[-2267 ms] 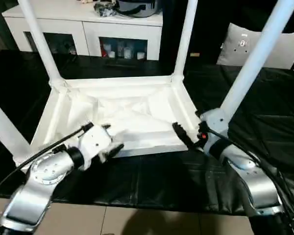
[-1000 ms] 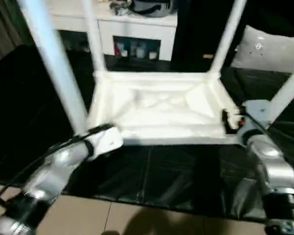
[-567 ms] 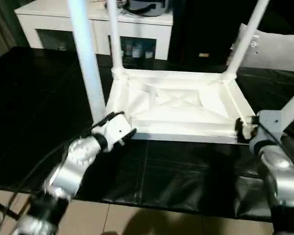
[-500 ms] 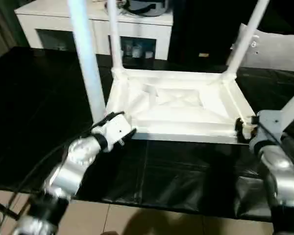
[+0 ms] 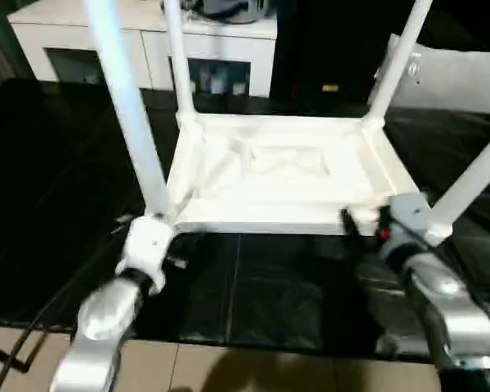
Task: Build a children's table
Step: Rotate table base
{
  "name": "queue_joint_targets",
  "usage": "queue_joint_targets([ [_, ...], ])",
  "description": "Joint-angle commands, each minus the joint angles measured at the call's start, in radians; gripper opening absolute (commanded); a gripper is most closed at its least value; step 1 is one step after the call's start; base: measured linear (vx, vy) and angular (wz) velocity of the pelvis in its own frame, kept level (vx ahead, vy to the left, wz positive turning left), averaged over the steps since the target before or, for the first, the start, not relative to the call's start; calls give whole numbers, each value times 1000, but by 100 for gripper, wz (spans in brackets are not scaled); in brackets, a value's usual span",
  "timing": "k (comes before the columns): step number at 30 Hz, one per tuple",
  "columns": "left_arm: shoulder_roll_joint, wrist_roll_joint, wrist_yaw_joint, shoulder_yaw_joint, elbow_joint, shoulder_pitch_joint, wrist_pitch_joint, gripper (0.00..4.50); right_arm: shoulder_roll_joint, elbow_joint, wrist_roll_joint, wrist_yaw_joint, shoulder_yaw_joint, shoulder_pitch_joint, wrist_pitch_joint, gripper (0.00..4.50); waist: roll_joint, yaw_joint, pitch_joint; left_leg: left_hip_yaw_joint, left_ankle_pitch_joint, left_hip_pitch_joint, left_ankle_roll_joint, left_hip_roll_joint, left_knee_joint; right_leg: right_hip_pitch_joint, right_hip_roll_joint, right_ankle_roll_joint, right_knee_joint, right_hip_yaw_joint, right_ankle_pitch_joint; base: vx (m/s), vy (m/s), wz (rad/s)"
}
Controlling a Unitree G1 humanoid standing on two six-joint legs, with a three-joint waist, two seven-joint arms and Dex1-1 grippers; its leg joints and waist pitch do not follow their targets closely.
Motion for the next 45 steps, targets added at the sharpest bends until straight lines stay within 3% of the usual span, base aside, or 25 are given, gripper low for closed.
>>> queue_joint_targets([
  [1,-4,1,27,23,-26,-5,26,440,-4,-26,-2,0,-2,3,51,450,-8,0,-42,-8,-198,0,10,46,-85,33,-60,-133,-87,36,-179,0,0,0],
  [2,-6,-1,30,24,-22,-11,31,440,-8,-29,0,5,4,4,78,450,-2,-1,-41,-8,-201,2,7,46,-85,30,-59,-128,-89,36,-180,0,0,0],
  [3,-9,0,45,32,-12,-27,36,440,-17,-34,-1,13,15,11,106,450,-3,1,-42,-9,-200,3,6,46,-85,30,-59,-127,-88,36,-175,0,0,0],
  [4,-12,-4,56,41,0,-44,37,440,-23,-38,-3,20,23,18,123,450,5,2,-43,-10,-193,4,1,47,-85,30,-57,-128,-86,36,-151,0,0,0],
  [8,-11,-11,62,58,36,-101,45,440,-32,-51,-6,16,29,35,168,450,3,9,-47,-10,-149,5,-2,45,-81,35,-59,-140,-79,35,-59,0,0,0],
  [9,-2,-15,60,69,76,-141,34,440,-27,-53,-4,3,19,37,199,450,7,10,-48,-9,-139,6,-4,44,-79,35,-58,-143,-77,35,-42,0,0,0],
  [16,53,-72,-3,122,269,-323,5,440,-39,-39,-5,-25,-22,31,274,450,13,11,-53,-9,-118,12,-27,38,-76,39,-57,-154,-70,34,6,0,0,0],
  [23,103,-150,-150,135,416,-440,-36,440,-51,-7,-10,-31,-35,16,303,450,7,8,-54,-7,-94,10,-22,40,-75,44,-64,-177,-66,33,26,0,0,0],
  [26,161,-199,-355,86,467,-483,-30,440,-60,60,-22,-30,-35,-19,282,450,7,9,-54,-4,-112,15,-27,40,-78,38,-65,-185,-69,34,-27,0,0,0],
  [30,214,-272,-583,27,470,-475,28,440,-75,177,-28,-13,-42,-69,228,450,5,11,-52,-1,-126,16,-38,43,-80,37,-69,-196,-66,35,-47,0,0,0],
  [33,251,-342,-725,-13,405,-444,90,440,-90,259,-34,7,-39,-98,173,450,6,13,-54,3,-113,18,-31,45,-78,36,-69,-210,-63,35,-19,0,0,0],
  [34,269,-371,-782,-31,375,-431,120,440,-96,293,-37,17,-38,-110,149,450,-2,14,-55,2,-97,13,-26,45,-79,41,-72,-218,-58,34,-3,0,0,0],
  [35,285,-402,-838,-52,338,-419,149,440,-104,343,-37,35,-35,-129,113,450,2,13,-54,4,-99,15,-22,46,-78,37,-70,-225,-58,33,-4,0,0,0],
  [37,288,-421,-864,-63,318,-416,162,440,-108,378,-36,47,-35,-145,86,450,-5,11,-50,8,-123,16,-16,45,-80,36,-68,-228,-65,33,-42,0,0,0],
  [39,282,-453,-893,-75,288,-417,185,440,-114,439,-38,69,-29,-173,44,450,-5,11,-49,8,-146,16,-15,46,-81,37,-74,-231,-68,33,-92,0,0,0],
  [40,267,-469,-905,-82,275,-422,195,440,-118,500,-47,82,-20,-205,9,450,-17,8,-47,10,-158,14,-12,47,-82,38,-72,-227,-74,34,-122,0,0,0],
  [41,259,-472,-908,-87,272,-426,199,440,-118,520,-50,88,-15,-218,-3,450,-13,9,-46,9,-160,14,-12,46,-82,38,-74,-227,-74,34,-144,0,0,0],
  [45,242,-500,-922,-112,226,-422,229,440,-108,548,-55,119,8,-258,-33,450,-17,0,-46,9,-162,11,-10,46,-82,40,-71,-215,-75,34,-159,0,0,0],
])
